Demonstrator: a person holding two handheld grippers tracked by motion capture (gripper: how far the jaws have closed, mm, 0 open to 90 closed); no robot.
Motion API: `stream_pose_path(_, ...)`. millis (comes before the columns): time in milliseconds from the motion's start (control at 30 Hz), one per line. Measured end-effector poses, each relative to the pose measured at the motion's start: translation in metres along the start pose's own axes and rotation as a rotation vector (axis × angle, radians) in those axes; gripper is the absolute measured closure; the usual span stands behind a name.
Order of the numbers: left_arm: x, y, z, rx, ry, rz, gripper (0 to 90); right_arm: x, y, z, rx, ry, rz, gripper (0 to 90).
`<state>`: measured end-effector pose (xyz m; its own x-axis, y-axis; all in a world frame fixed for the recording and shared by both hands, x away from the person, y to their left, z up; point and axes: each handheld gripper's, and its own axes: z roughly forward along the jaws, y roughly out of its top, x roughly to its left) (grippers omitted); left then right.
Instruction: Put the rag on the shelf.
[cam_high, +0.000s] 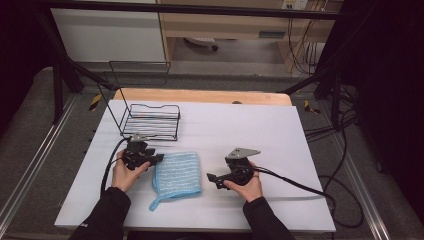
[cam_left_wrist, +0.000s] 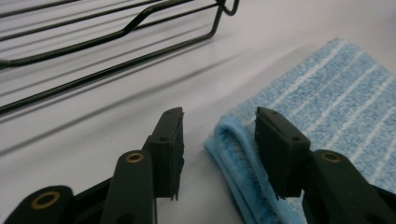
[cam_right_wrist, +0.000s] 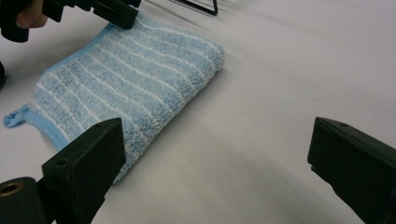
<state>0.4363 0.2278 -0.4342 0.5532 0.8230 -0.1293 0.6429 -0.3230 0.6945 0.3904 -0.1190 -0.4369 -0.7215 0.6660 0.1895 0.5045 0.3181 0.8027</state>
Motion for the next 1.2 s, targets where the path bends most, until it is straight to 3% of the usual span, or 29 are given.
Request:
stream_pose_path(100, 0.002, -0.002, 0.005, 0.016, -0.02, -0.025, 54.6, 0.0, 0.0, 0.001, 0.003, 0.007, 0.002, 5.6)
stream_pose_path(333, -0.004, -0.003, 0.011, 0.022, -0.032, -0.02, 62.2, 0.001, 0.001, 0.001, -0.003, 0.022, 0.006, 8.2)
stream_pose_path(633, -0.004, -0.004, 0.012, 0.035, -0.058, -0.054, 67.1, -0.001, 0.01, 0.004, -0.01, 0.039, 0.027, 9.7)
stream_pose_path(800, -0.007, -0.004, 0.012, 0.035, -0.052, -0.041, 73.3, 0.008, 0.023, 0.018, -0.003, 0.034, 0.016, 9.0)
stream_pose_path(1000, -0.007, -0.004, 0.012, 0.03, -0.05, -0.033, 74.5, 0.015, 0.04, 0.045, 0.002, 0.019, 0.004, 5.5)
stream_pose_path(1067, -0.007, -0.005, 0.012, 0.025, -0.047, -0.033, 74.5, 0.016, 0.045, 0.055, 0.014, -0.007, 0.004, 5.9)
stream_pose_path(1200, -0.007, -0.006, 0.012, 0.018, -0.048, -0.024, 74.3, 0.013, 0.049, 0.07, 0.016, -0.021, 0.031, 14.5)
